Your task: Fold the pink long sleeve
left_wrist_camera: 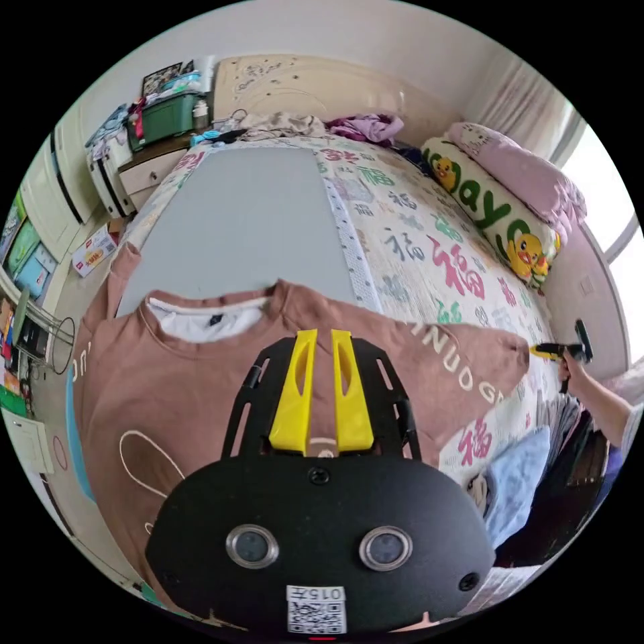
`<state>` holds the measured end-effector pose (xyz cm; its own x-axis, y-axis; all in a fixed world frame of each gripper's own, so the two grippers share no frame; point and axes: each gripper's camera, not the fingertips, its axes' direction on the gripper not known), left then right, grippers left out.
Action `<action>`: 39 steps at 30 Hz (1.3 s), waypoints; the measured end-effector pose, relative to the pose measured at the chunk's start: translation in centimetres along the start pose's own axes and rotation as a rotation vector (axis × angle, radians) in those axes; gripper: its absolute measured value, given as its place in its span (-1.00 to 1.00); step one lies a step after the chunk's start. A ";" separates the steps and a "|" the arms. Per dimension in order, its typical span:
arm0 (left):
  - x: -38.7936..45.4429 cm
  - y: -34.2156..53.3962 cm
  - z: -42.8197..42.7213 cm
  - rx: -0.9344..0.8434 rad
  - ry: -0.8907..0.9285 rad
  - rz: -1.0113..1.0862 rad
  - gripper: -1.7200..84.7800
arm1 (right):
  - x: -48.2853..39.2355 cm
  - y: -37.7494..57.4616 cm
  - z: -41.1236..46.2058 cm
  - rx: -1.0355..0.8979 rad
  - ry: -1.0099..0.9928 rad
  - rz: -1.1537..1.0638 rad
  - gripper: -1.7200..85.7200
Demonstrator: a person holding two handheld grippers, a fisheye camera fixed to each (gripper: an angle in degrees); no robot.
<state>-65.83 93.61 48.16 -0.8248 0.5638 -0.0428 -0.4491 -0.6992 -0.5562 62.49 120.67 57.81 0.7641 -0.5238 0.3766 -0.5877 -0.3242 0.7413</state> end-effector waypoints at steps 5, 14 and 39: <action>2.1 11.4 0.8 -0.113 0.005 -0.140 -0.85 | -1.8 -0.5 5.4 -0.190 0.174 -0.083 -0.86; 1.0 29.0 1.3 -0.319 0.009 -0.495 -0.85 | -1.3 4.0 6.5 -0.003 0.506 0.077 -0.90; -36.0 47.3 15.1 -0.500 0.013 -0.715 -0.80 | -21.4 40.4 32.3 -0.516 0.147 -0.068 -0.67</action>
<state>-62.55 33.64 35.94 -0.3974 0.8007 0.4482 -0.6519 0.0974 -0.7520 13.78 93.38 61.73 0.8467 -0.3870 0.3651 -0.3571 0.0952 0.9292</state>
